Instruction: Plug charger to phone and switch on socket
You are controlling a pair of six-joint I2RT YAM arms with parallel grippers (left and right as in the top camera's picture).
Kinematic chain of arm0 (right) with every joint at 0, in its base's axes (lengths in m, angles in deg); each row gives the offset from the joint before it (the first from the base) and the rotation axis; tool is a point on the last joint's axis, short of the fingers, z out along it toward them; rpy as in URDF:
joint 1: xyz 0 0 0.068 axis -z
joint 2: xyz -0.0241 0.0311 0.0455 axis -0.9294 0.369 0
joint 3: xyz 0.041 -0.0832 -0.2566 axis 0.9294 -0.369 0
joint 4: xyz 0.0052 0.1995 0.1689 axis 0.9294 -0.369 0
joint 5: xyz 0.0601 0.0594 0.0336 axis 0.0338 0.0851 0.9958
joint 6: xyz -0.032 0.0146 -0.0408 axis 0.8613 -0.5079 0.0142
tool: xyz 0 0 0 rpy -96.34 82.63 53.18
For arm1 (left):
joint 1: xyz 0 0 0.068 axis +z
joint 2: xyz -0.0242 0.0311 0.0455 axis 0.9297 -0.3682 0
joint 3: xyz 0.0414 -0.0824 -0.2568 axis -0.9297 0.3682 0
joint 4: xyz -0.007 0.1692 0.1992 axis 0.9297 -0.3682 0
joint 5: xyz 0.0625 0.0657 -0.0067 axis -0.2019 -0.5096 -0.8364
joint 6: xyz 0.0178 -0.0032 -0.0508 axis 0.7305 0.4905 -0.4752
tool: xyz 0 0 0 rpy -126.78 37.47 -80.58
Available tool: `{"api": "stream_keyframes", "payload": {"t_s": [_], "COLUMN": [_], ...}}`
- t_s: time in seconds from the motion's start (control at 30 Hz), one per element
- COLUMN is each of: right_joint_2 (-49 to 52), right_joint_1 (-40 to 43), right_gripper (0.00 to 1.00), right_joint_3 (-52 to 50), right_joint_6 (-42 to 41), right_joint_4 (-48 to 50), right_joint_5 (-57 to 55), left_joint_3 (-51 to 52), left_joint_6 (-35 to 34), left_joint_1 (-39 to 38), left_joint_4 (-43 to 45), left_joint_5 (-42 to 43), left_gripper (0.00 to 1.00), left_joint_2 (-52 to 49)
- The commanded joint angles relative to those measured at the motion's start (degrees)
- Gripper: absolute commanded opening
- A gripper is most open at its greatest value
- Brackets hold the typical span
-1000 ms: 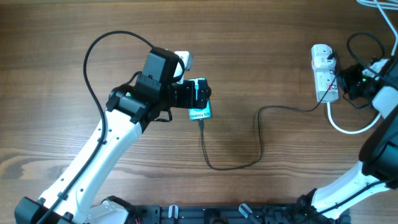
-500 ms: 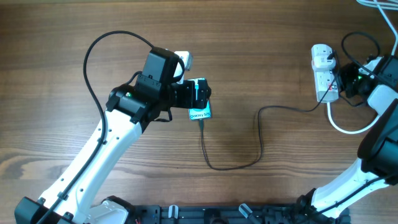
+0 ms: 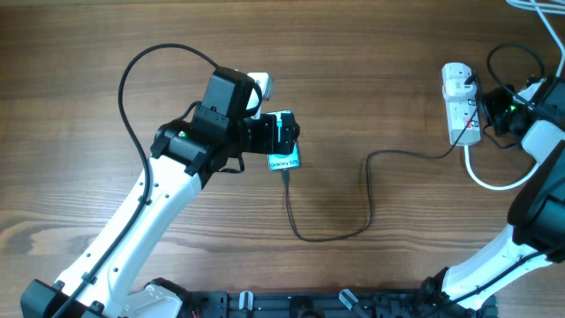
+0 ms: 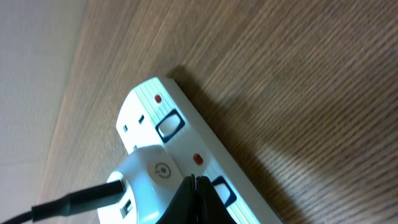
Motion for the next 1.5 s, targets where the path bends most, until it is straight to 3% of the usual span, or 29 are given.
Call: {"api": "stream_keyframes", "payload": {"t_s": [0.0,0.8,1.47], "right_joint_2": [1.5,4.4,4.4], "right_joint_1": [-0.1,-1.0,-1.4], "right_gripper": [0.04,0.04,0.04], "right_joint_3": [1.0,1.0,1.0], "right_joint_6": [-0.4,-0.2,0.0], "right_joint_4": [0.5,0.6,-7.2], "right_joint_5": [-1.4,3.3,6.3], "left_joint_3": [-0.7,-0.7,-0.7], "left_joint_6": [1.1,1.1,1.1], "left_joint_1": [-0.2,-0.2,-0.2], "left_joint_4": [0.1,0.7,0.6], "left_joint_5": [-1.1,-1.1,-1.1], "left_gripper": [1.00,1.00,1.00], "left_joint_2": [0.7,0.7,0.7]}}
